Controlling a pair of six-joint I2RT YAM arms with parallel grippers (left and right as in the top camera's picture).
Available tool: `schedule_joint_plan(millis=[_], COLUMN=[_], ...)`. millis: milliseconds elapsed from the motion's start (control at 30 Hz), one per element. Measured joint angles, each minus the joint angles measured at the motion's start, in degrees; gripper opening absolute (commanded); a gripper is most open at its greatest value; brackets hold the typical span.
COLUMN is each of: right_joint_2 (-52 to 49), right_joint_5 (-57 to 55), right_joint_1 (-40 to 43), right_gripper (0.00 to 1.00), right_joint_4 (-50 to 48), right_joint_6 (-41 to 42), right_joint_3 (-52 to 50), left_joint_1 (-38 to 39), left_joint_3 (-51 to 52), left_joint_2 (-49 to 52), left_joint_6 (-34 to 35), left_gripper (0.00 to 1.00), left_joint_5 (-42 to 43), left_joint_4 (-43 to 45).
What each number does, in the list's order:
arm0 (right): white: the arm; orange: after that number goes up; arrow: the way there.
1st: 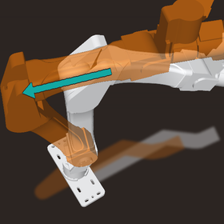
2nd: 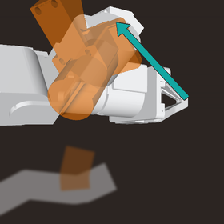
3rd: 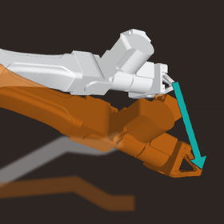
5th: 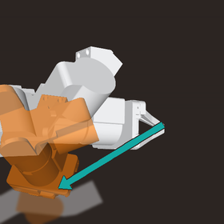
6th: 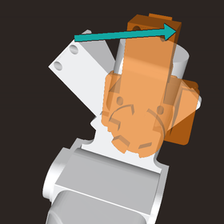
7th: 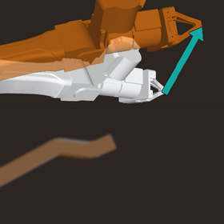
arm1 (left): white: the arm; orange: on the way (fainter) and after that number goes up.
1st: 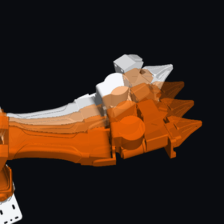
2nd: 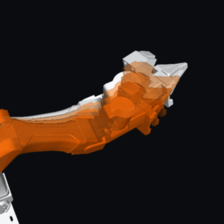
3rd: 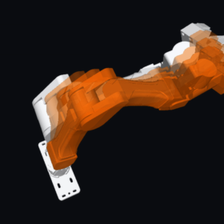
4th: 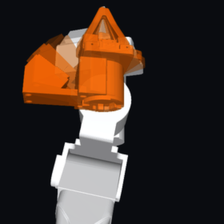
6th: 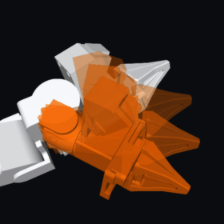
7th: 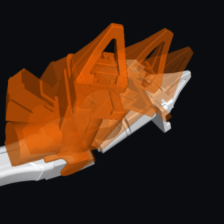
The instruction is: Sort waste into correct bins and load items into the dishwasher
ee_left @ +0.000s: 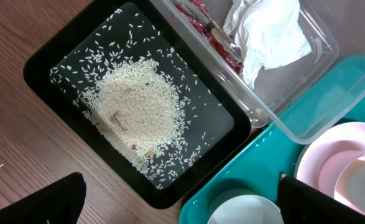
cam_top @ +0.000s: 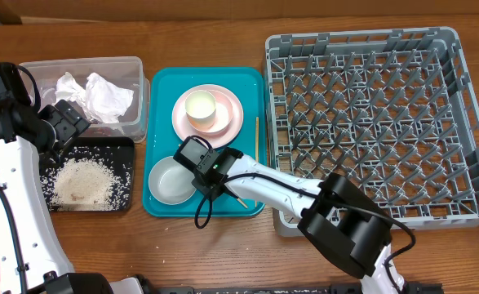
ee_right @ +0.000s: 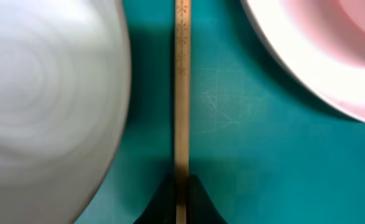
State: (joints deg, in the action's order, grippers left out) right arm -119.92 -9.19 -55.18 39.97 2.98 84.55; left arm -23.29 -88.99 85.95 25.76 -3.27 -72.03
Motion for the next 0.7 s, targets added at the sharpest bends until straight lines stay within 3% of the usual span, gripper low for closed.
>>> schedule_joint_plan(millis=[433, 700], right_joint_2=[14.91, 20.61], right_joint_5=[-1.07, -5.68], right_joint_1=[0.52, 7.28], right_gripper=[0.04, 0.04], right_joint_4=[0.61, 6.25], right_joint_6=[0.28, 5.97], right_joint_3=[0.09, 0.09], left_joint_1=[0.0, 0.0], left_joint_3=[0.0, 0.0], left_joint_2=[0.0, 0.0], left_joint_6=[0.0, 0.0], left_gripper=[1.0, 1.0], left_joint_5=[0.0, 0.0], left_joint_4=[0.0, 0.0])
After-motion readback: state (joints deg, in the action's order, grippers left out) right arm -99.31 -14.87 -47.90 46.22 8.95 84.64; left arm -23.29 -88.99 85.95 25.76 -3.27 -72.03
